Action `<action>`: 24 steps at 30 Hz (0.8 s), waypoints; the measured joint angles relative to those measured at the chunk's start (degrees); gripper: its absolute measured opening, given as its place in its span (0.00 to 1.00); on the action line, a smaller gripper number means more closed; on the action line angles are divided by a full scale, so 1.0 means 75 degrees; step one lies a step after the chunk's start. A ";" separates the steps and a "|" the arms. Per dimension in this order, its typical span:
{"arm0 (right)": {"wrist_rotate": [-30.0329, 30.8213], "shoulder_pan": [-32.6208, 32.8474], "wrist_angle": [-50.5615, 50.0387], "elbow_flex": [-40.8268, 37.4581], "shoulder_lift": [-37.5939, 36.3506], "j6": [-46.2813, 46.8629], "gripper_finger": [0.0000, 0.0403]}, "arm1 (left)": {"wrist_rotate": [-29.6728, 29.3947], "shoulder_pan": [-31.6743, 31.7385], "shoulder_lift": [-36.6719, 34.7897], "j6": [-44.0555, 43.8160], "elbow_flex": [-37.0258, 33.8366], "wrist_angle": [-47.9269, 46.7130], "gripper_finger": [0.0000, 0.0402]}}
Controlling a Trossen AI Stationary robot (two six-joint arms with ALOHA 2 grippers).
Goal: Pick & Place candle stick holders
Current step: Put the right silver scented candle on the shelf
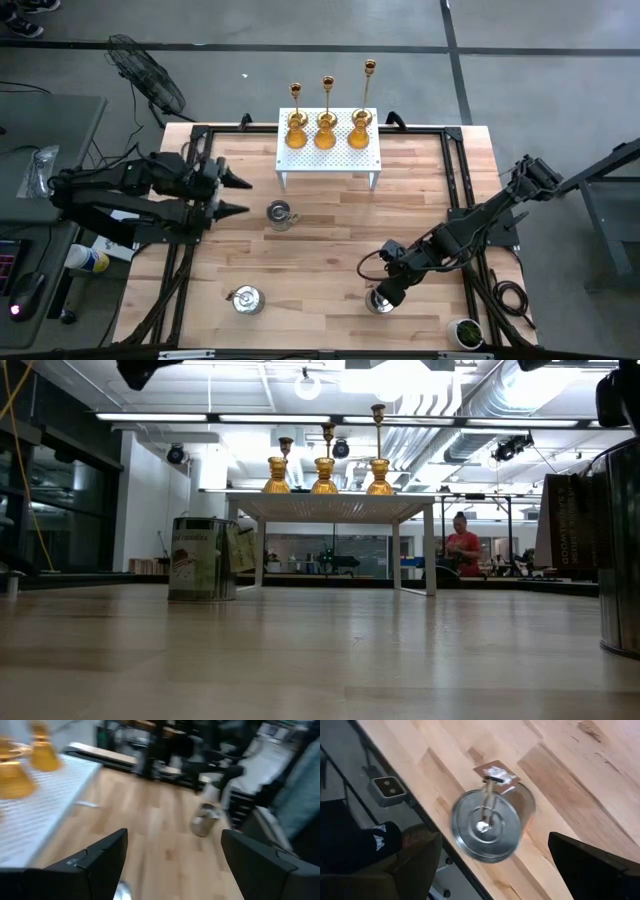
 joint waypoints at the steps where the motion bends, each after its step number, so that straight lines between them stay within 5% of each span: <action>1: -0.0007 -0.0025 -0.0086 -0.0003 0.0000 0.0011 0.89 | -0.0240 0.0001 -0.0088 -0.0011 -0.0012 -0.0080 0.78; 7: -0.0050 -0.0300 -0.0231 -0.0001 0.0003 0.0178 0.89 | -0.0915 0.0004 -0.0606 -0.0025 -0.0009 -0.0569 0.78; 24: -0.0315 -0.0124 -0.0236 0.0000 0.0084 0.0828 0.89 | -0.0912 0.0004 -0.0821 -0.0372 -0.0009 -0.1208 0.78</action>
